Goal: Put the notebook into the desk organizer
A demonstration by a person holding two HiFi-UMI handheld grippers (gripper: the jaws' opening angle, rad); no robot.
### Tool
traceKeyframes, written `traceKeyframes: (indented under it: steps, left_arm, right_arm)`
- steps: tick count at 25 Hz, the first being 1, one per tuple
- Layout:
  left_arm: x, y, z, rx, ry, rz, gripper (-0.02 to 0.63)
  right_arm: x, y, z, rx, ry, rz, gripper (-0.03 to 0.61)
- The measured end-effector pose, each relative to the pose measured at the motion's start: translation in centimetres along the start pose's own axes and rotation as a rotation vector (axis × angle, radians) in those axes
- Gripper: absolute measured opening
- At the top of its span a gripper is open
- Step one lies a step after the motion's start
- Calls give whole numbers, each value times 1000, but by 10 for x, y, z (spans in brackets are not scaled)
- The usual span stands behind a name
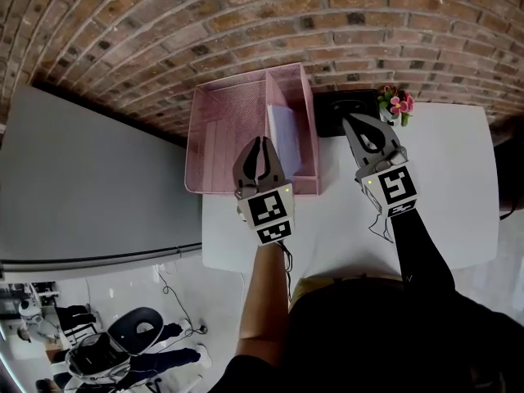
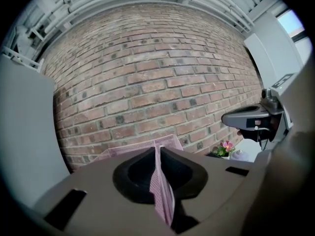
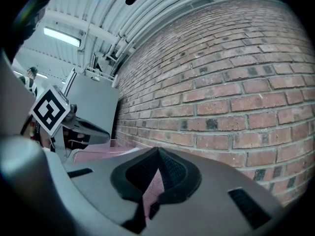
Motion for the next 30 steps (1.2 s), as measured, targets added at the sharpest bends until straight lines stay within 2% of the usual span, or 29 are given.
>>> traceKeyframes:
  steps: [2, 3, 4, 16, 24, 30]
  left_arm:
    - [2, 2, 1, 1, -2, -23, 58]
    - [4, 3, 0, -5, -6, -37, 147]
    - [7, 4, -2, -10, -10, -49, 189]
    - [14, 4, -6, -12, -30, -63, 193]
    - [12, -4, 1, 38, -52, -63, 193]
    - [15, -23, 8, 98, -68, -105, 202]
  right_arm:
    - [-1, 0, 1, 0, -1, 0, 20]
    - [-1, 0, 1, 0, -2, 0, 20]
    - [-1, 0, 2, 1, -3, 1, 20]
    - [1, -3, 0, 0, 0, -3, 20]
    - [-3, -7, 4, 9, -8, 0, 20]
    - [-15, -20, 10, 17, -24, 1, 20]
Point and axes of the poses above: the fingertips, and each gripper's own axes: y forward along the fingers, x to its right, z out of its top, the point moved 1 cm from there along -y, backward along the fingers, and after that the axes turned 7 degrees about -x, right-handed, at the moved point
